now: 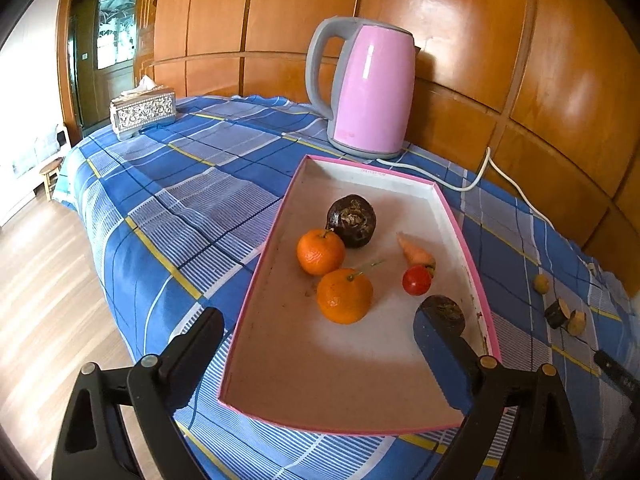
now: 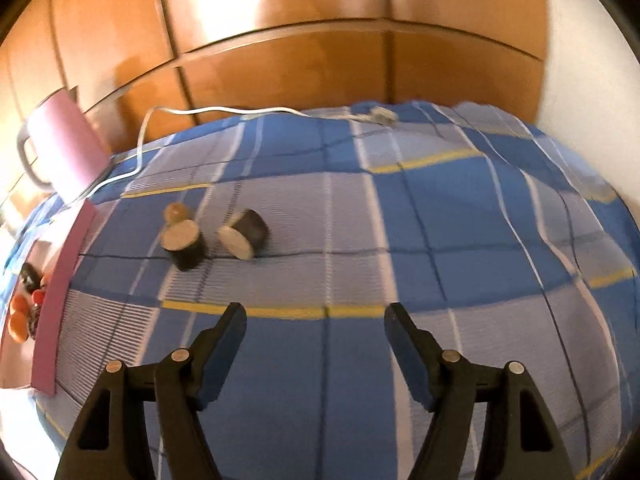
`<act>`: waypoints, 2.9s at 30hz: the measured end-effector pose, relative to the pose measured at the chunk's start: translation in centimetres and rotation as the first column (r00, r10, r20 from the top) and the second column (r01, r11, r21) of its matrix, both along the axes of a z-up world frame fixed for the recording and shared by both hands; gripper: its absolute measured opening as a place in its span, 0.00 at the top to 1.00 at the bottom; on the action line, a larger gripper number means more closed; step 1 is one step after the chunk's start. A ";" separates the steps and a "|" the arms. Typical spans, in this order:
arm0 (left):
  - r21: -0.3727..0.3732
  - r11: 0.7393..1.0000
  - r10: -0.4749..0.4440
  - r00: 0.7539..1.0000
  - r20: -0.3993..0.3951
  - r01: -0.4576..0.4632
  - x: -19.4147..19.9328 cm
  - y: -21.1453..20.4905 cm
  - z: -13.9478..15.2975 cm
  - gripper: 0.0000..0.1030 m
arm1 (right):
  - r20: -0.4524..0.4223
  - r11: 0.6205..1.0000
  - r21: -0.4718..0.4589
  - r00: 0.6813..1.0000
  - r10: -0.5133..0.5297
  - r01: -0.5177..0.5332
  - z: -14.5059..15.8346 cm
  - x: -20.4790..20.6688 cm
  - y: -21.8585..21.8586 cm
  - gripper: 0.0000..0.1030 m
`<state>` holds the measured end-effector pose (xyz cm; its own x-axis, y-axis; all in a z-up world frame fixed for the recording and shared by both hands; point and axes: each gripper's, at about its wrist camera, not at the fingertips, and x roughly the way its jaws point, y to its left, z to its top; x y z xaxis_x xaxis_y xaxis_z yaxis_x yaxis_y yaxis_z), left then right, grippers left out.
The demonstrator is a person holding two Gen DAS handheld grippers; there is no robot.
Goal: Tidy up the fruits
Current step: 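Reach the right gripper to the light wooden block and grasp it, then carry the wooden block over the tray and open the right gripper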
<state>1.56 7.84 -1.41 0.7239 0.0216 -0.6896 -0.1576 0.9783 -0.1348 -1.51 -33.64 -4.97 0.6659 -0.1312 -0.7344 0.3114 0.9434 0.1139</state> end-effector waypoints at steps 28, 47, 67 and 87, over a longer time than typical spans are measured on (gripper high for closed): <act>-0.012 1.000 0.025 1.000 -0.018 -0.025 0.2 1.4 -0.1 0.07 | -0.097 0.926 -0.233 0.954 0.282 -0.298 1.5 7.7 4.2 0.61; -0.022 0.999 0.033 0.999 -0.022 -0.034 0.3 1.9 0.1 0.07 | 0.041 0.777 -0.001 0.777 0.629 -0.629 5.7 8.2 18.3 0.61; -0.041 0.995 0.086 0.996 -0.032 -0.088 0.7 3.5 -0.4 0.07 | -0.022 0.742 0.033 0.741 0.671 -0.670 3.6 12.4 25.3 0.60; -0.026 0.998 0.049 0.999 0.000 -0.049 0.0 2.0 0.7 0.07 | 0.013 0.839 0.014 0.840 0.543 -0.543 3.7 7.2 21.1 0.57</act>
